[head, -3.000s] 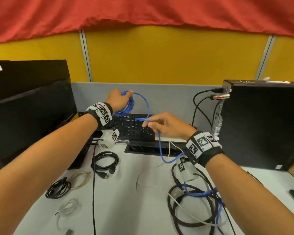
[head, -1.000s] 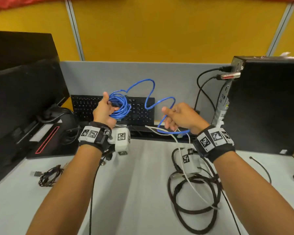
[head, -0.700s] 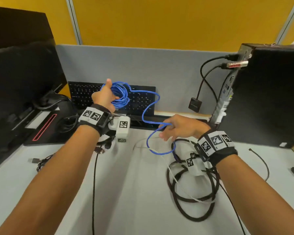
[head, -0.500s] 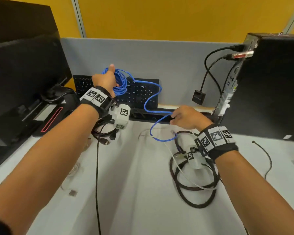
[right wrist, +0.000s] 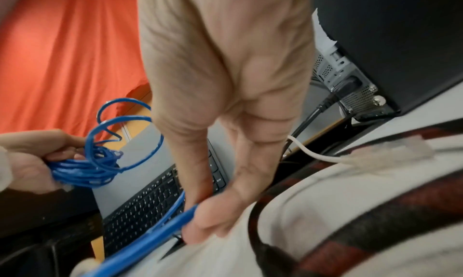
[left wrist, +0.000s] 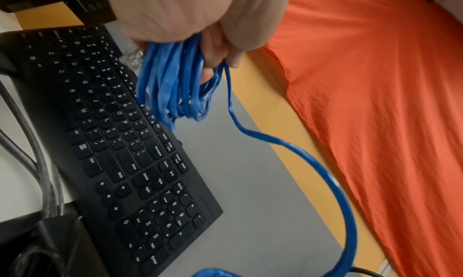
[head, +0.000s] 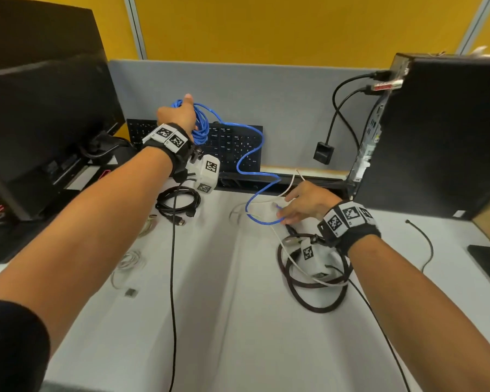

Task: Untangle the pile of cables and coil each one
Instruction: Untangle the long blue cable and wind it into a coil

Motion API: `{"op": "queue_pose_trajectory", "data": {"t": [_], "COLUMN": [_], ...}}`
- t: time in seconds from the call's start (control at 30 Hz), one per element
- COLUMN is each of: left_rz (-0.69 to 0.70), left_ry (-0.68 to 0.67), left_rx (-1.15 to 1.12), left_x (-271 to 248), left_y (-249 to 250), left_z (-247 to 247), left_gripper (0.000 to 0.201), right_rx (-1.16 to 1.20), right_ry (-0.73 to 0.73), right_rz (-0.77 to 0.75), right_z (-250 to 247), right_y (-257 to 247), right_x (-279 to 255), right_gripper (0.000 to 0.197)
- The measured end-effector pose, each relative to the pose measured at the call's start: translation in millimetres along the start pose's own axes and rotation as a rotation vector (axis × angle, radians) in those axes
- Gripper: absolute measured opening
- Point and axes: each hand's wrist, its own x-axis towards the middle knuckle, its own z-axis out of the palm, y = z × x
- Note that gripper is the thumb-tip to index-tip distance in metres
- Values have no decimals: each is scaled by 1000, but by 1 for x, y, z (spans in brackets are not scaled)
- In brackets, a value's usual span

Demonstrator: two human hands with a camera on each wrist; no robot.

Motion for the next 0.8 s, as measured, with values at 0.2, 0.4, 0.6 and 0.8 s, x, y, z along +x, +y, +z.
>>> {"op": "queue_pose_trajectory", "data": {"t": [0.2,0.4,0.6,0.8], "left_rz": [11,34,74,183], "left_ry": [13,-2,19,59], "left_rx": [90,153,140,155], "left_x": [7,13,18,30], "left_y": [3,11,35,51], "left_z": [3,6,6,3], "left_gripper": [42,49,42,44], "right_rx": [419,-282,-684,-673], "right_ry": [-77,-341,-335,47], "right_rz": [-319,-309,-167,-352], "right_z": [-11,4,17,18], "right_y": [-3,-16,-35,-32], "right_x": [-12,-22,-18,-13], "right_gripper": [16,13,10,11]}}
